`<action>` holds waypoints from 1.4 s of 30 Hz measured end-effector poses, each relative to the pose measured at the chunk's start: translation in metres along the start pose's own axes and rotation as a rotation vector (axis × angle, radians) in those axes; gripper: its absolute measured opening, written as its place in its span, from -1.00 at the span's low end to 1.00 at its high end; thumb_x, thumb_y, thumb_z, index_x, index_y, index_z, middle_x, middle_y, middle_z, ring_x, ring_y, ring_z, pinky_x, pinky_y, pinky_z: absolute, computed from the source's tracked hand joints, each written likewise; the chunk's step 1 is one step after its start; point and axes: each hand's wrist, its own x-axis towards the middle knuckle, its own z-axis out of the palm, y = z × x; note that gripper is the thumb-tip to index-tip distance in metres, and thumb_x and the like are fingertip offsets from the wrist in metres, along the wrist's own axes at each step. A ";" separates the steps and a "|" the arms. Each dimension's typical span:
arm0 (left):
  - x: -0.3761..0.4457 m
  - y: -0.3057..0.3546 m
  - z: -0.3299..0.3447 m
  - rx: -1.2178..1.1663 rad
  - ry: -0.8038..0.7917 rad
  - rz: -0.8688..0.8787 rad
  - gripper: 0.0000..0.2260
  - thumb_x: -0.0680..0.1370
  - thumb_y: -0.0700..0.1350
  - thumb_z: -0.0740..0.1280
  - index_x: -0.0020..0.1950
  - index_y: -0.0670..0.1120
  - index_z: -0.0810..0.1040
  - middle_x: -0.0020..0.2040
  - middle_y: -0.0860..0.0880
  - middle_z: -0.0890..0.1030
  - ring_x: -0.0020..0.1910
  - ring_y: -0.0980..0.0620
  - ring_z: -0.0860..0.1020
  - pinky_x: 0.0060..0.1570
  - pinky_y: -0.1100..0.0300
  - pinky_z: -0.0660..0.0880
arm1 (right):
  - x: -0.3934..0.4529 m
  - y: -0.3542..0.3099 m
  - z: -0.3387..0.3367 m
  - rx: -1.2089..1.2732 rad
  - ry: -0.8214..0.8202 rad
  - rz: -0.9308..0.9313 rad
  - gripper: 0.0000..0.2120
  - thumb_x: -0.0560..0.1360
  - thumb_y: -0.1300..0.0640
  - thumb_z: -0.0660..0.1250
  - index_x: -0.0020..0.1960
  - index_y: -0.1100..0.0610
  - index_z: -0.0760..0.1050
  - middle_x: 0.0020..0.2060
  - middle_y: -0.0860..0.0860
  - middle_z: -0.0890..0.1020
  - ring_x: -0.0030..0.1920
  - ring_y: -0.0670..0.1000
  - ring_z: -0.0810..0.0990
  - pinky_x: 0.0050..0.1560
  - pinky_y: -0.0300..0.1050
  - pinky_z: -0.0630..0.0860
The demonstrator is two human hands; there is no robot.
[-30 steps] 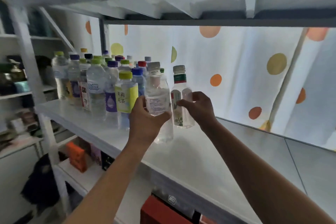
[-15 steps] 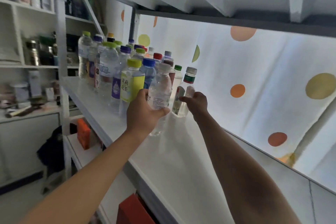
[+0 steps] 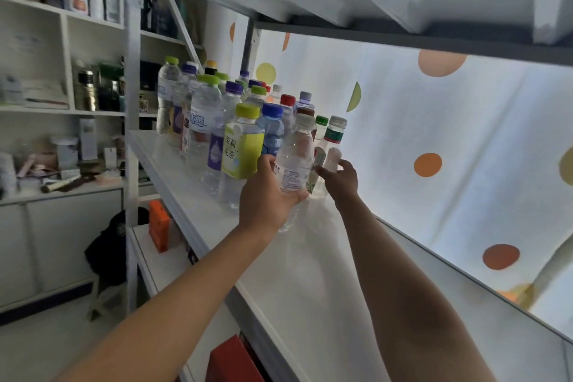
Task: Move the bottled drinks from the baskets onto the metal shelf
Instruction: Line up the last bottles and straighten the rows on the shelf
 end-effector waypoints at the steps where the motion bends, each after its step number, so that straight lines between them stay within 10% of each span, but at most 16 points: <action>1: 0.000 0.000 0.002 0.029 0.012 0.010 -0.34 0.29 0.11 0.60 0.23 -0.08 0.36 0.15 -0.03 0.60 0.04 -0.07 0.61 -0.01 0.03 0.58 | -0.001 0.002 0.000 -0.019 0.000 0.011 -0.41 0.38 -0.03 0.56 0.28 0.21 0.46 0.05 0.04 0.61 0.01 0.06 0.58 0.02 -0.07 0.50; 4: 0.004 -0.001 0.007 0.081 -0.015 0.033 -0.36 0.31 0.09 0.59 0.22 -0.11 0.37 0.15 -0.07 0.60 0.07 -0.09 0.60 -0.01 0.06 0.55 | -0.010 0.008 -0.003 -0.115 -0.031 0.049 -0.41 0.40 -0.07 0.53 0.23 0.28 0.43 -0.13 0.01 0.54 -0.08 0.06 0.52 -0.14 -0.10 0.40; 11: 0.016 -0.006 0.035 0.055 -0.005 0.086 -0.38 0.36 -0.02 0.57 0.30 -0.20 0.41 0.21 -0.15 0.55 0.20 -0.14 0.51 0.12 0.08 0.41 | -0.057 0.036 -0.030 -1.060 -0.145 -0.165 -0.51 0.60 -0.13 0.14 0.36 0.19 0.40 0.30 0.16 0.46 0.34 0.18 0.40 0.24 0.06 0.40; 26: 0.053 0.005 0.075 0.616 -0.067 0.190 -0.41 0.49 0.17 0.40 0.27 -0.23 0.33 0.15 -0.19 0.56 0.04 -0.11 0.62 -0.13 0.16 0.54 | -0.105 0.039 -0.050 -1.071 -0.213 -0.148 -0.65 0.66 0.03 -0.02 0.26 0.15 0.44 0.27 0.14 0.51 0.31 0.17 0.44 0.27 0.07 0.36; 42: 0.068 0.002 0.088 0.493 -0.090 0.095 -0.40 0.44 0.10 0.49 0.26 -0.20 0.30 0.14 -0.20 0.60 0.04 -0.16 0.63 -0.14 0.08 0.57 | -0.108 0.037 -0.052 -1.061 -0.172 -0.170 -0.65 0.62 0.01 0.04 0.22 0.16 0.48 0.22 0.14 0.55 0.27 0.17 0.46 0.25 0.07 0.32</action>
